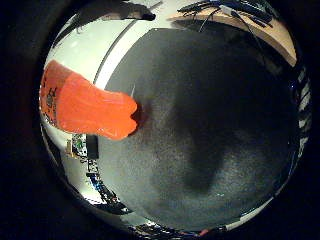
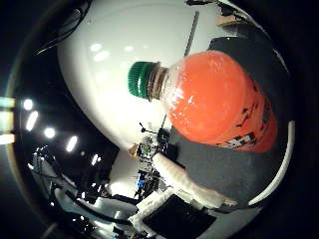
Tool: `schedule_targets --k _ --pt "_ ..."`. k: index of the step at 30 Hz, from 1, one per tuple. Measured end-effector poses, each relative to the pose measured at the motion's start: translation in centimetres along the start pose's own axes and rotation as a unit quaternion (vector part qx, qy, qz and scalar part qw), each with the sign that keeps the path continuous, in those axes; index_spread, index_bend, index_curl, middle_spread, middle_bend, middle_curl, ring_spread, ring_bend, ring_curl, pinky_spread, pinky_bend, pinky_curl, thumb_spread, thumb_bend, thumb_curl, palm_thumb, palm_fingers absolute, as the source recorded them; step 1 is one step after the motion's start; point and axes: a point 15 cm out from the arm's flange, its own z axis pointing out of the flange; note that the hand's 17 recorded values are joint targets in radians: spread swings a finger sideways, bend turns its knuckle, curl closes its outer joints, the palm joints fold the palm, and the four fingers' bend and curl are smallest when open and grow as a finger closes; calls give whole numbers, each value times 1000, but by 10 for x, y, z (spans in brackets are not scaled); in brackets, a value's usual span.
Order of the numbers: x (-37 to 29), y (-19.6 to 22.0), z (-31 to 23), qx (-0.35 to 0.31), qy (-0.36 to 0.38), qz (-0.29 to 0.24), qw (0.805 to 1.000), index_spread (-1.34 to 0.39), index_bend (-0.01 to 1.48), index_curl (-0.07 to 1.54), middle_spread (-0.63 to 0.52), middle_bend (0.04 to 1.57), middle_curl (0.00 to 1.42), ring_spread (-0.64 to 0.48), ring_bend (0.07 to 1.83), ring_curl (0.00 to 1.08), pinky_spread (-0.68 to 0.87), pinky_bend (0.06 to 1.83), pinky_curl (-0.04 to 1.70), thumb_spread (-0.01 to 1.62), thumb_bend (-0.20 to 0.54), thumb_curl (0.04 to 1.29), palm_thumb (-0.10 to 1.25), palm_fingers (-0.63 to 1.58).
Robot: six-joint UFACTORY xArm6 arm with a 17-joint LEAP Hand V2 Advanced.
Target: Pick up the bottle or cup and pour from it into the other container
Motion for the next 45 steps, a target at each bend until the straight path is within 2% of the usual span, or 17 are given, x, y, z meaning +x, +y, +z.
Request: schedule_targets --k 12,18,22,23,25,26,28,31,34,39,45 --pt "-12 0 29 -23 -15 -6 1000 -192 172 309 34 283 345 153 566 199 428 857 -7 942 -28 309 483 245" --pt "-13 4 41 -35 -21 -5 999 -191 170 312 8 312 352 106 619 202 396 841 -9 944 -25 313 515 330" --pt "-13 11 48 -40 -28 -2 999 -204 175 311 -51 392 374 28 773 227 288 878 -13 963 -8 331 602 561" --pt "-14 12 50 -42 -29 -2 999 -216 172 312 -66 432 390 -13 832 242 215 913 -14 971 -10 339 637 643" --pt "-17 15 54 -51 -35 -1 998 -256 171 307 -124 548 438 -111 990 297 -90 1139 40 974 5 382 748 1100" --pt "-17 18 55 -56 -39 3 998 -284 237 355 -142 643 487 -141 1036 341 -223 1204 95 933 9 413 814 1260" --pt "-24 31 62 -82 -61 14 995 -322 436 453 -155 817 564 -167 1113 397 -276 1304 179 773 15 492 942 1412" --pt "-50 58 80 -145 -127 30 981 -331 755 631 -155 1061 669 -188 1257 480 -237 1472 292 687 -10 572 1032 1293" --pt "-70 61 92 -184 -159 19 970 -313 946 744 -155 1200 731 -197 1357 546 -195 1578 363 681 -12 626 1077 1184" --pt "-74 51 89 -171 -155 8 973 -274 1082 847 -155 1308 788 -207 1433 624 -162 1649 455 682 -12 698 1109 1085" --pt "-85 41 84 -160 -155 -5 975 -251 1115 890 -137 1358 803 -218 1420 680 -146 1629 542 656 -14 767 1121 1050"
